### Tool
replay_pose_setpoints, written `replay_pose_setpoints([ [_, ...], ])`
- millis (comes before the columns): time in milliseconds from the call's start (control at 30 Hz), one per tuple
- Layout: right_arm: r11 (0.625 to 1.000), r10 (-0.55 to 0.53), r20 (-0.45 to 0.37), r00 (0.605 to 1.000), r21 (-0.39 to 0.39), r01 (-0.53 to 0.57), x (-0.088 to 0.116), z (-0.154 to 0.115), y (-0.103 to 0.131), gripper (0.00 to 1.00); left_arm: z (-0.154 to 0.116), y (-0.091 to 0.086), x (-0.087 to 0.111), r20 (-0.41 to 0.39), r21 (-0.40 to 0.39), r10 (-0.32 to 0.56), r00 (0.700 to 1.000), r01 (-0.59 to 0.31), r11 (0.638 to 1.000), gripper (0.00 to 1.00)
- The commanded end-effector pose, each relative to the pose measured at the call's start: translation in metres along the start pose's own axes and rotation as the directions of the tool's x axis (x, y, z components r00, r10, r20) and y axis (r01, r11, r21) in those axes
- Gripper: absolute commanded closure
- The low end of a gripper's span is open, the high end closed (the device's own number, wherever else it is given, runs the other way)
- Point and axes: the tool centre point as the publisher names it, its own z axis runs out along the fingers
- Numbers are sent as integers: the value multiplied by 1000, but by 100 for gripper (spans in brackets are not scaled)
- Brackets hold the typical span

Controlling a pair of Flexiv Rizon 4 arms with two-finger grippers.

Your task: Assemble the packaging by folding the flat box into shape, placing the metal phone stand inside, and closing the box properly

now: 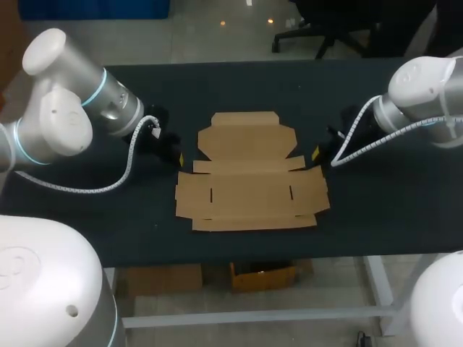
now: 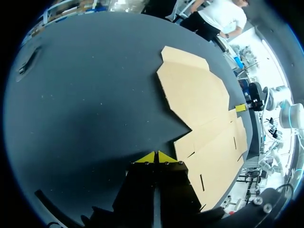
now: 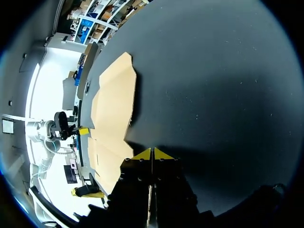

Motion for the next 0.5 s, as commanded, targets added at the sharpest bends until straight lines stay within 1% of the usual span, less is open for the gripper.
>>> replay_pose_setpoints([
  [33,1000,-7,-6,1000,11,7,0,2,5,100,4,-1,0,-4,0,0,1000,0,1000,100],
  [300,999,-29,-17,999,29,29,2,9,7,100,7,-3,2,-13,-5,1,1000,-1,1000,100],
  [500,998,-47,-24,999,45,48,6,13,3,100,8,-5,3,-14,-11,-1,1000,1,1000,100],
])
